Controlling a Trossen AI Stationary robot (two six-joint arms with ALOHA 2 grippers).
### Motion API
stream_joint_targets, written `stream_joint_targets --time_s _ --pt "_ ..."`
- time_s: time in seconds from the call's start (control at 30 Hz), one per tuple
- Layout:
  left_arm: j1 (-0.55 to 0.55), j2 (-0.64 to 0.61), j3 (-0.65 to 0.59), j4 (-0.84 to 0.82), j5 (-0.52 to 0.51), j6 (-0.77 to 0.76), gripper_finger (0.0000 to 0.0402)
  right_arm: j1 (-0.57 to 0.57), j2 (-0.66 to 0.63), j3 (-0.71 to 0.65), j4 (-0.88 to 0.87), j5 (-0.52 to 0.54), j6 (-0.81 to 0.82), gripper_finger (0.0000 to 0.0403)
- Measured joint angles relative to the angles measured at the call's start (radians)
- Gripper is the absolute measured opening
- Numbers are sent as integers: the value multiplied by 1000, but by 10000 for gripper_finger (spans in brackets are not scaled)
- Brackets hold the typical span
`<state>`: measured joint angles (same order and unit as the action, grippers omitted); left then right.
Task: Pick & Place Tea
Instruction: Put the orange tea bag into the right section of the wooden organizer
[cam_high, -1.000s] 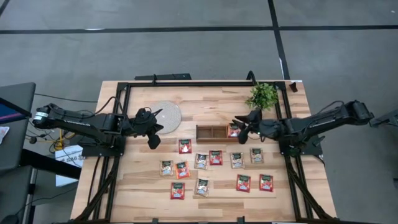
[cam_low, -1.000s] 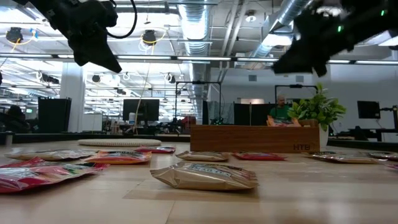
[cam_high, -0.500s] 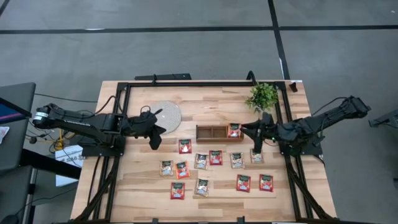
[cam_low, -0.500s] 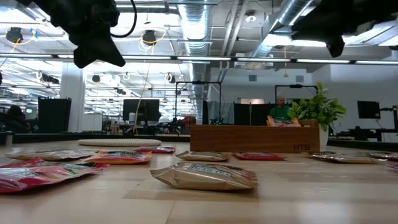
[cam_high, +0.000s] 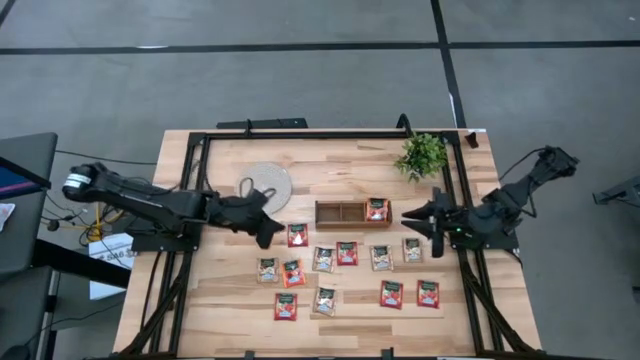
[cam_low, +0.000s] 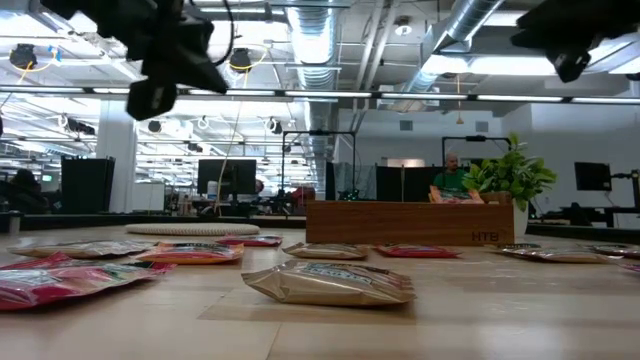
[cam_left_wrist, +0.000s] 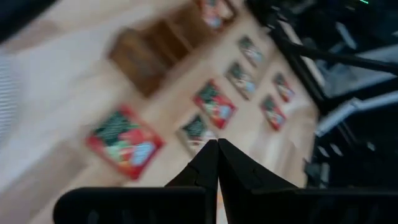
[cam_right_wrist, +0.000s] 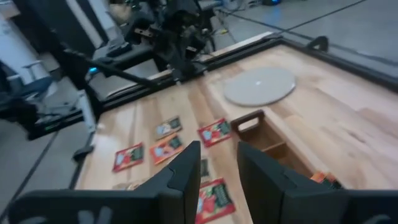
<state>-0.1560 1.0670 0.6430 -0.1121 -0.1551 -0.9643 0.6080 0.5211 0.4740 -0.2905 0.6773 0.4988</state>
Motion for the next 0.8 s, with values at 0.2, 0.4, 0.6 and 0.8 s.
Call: stream_joint_targets --time_s 0.2,0.4,0.6,0.8 --pt "-65 173 0 204 23 -31 0 112 -81 -7 -65 66 33 98" --pt "-88 293 0 214 40 -179 0 226 -130 -52 -61 184 31 98" --pt "-100 311 0 245 49 -170 0 322 -145 -98 -8 271 59 98" --pt "-101 308 46 201 50 -118 0 368 -145 -98 -7 299 59 98"
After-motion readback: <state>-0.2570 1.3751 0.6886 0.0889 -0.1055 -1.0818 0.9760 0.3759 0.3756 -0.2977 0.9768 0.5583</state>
